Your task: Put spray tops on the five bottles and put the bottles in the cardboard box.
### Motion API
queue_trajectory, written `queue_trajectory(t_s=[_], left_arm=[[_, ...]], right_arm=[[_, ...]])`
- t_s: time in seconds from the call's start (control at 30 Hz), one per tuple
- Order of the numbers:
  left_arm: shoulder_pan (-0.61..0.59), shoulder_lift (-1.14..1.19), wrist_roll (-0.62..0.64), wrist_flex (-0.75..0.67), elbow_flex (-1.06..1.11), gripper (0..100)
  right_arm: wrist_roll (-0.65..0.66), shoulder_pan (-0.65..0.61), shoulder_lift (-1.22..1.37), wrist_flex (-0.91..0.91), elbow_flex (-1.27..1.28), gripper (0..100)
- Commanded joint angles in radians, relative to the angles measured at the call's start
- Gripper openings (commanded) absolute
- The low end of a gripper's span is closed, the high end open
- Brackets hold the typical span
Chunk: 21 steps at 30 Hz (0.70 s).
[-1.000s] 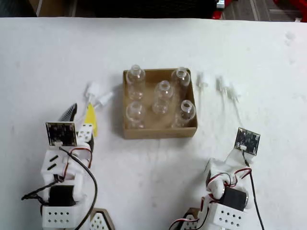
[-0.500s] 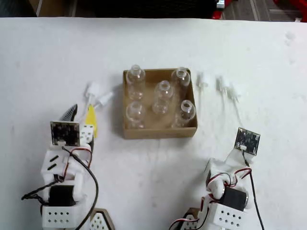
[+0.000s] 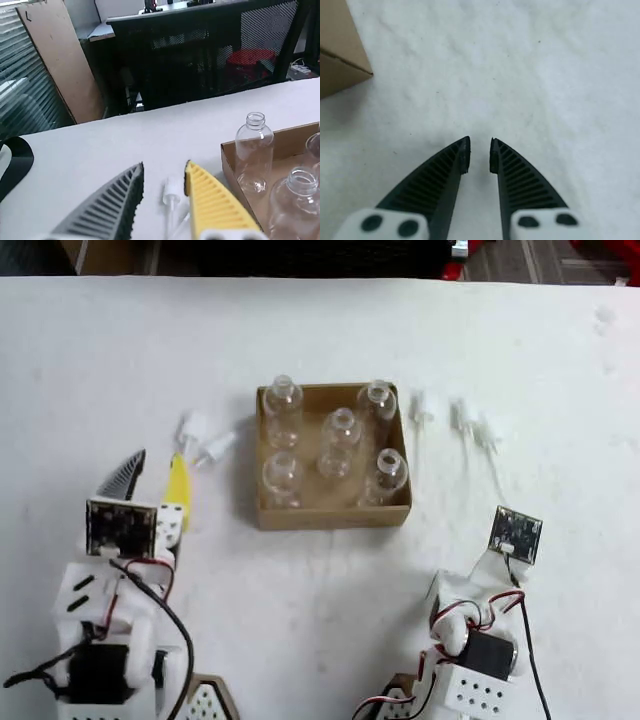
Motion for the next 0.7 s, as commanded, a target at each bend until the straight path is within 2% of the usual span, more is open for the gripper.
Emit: queue_trajectory(t_s=[0.0, 0.37, 0.67], left_arm=[[0.01, 0.274, -0.051, 0.089, -0.272, 14], [0.008, 1.31, -0.052, 0.457, -1.137, 13], [0.005, 1.988, -0.054, 0.683, -1.757, 14]], right_arm=[[-0.002, 0.007, -0.005, 0.004, 0.009, 4.9], [0.0, 0.005, -0.005, 0.004, 0.009, 4.9], [0.0, 0.005, -0.005, 0.004, 0.009, 5.0]])
